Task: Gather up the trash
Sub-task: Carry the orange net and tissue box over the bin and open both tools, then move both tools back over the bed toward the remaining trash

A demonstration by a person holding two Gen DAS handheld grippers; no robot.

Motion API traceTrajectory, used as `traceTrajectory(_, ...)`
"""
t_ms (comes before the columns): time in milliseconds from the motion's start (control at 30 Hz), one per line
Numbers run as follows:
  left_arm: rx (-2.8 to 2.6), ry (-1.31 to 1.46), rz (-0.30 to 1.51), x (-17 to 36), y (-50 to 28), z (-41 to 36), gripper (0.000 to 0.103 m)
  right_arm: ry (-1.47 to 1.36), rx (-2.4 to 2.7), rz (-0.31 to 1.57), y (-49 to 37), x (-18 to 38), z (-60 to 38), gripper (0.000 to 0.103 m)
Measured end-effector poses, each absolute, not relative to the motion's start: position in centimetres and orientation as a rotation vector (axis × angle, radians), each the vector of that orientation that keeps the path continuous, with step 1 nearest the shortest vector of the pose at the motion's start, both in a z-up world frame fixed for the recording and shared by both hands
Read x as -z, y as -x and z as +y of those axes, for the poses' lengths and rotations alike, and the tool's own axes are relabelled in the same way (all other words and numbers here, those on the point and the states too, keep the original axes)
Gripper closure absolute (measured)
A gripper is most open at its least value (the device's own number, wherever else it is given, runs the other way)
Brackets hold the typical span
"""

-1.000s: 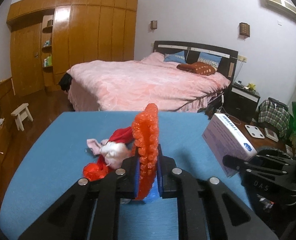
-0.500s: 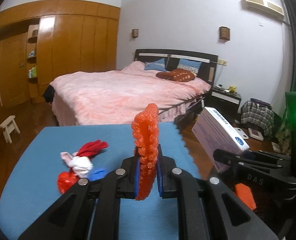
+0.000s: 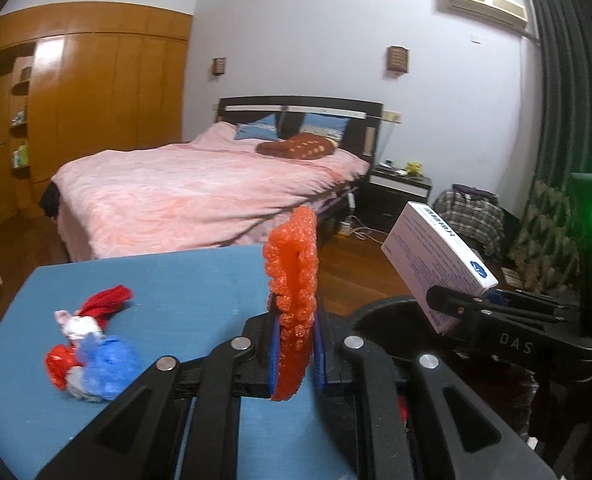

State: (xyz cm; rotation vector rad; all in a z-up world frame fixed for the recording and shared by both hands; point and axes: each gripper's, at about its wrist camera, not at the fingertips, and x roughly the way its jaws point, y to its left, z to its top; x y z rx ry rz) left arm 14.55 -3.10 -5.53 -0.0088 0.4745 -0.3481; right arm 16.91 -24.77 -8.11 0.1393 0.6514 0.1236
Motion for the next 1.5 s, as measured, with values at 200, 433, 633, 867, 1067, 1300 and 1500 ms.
traceTrajectory(200, 0.439, -0.009, 0.481, 5.6, -14.1, -7.3, 0.089, -0.154, -0.038, 0.653, -15.4, 9.0, -29.1, 0.074)
traceTrajectory(433, 0.529, -0.035, 0.501, 6.3, -14.0, -11.8, 0.089, -0.164, 0.044, 0.664, -14.0, 10.5, -32.9, 0.074)
traceTrajectory(633, 0.585, -0.063, 0.531, 7.4, -13.7, -14.9, 0.089, -0.184, 0.099, 0.680, -13.1, 12.0, -35.4, 0.074)
traceTrajectory(867, 0.603, -0.066, 0.557, 7.9, -13.8, -16.2, 0.062, -0.190, 0.139, 0.679, -12.2, 12.8, -37.3, 0.056)
traceTrajectory(1067, 0.553, -0.050, 0.551, 7.7, -14.2, -14.0, 0.032, -0.187, 0.148, 0.653, -12.0, 12.6, -37.3, 0.020)
traceTrajectory(1300, 0.445, -0.037, 0.530, 7.2, -14.3, -9.7, 0.008, -0.186, 0.101, 0.627, -12.0, 11.7, -35.2, 0.007)
traceTrajectory(1500, 0.357, -0.014, 0.521, 6.9, -14.5, -5.8, 0.006, -0.168, 0.060, 0.628, -13.1, 11.2, -32.5, 0.006)
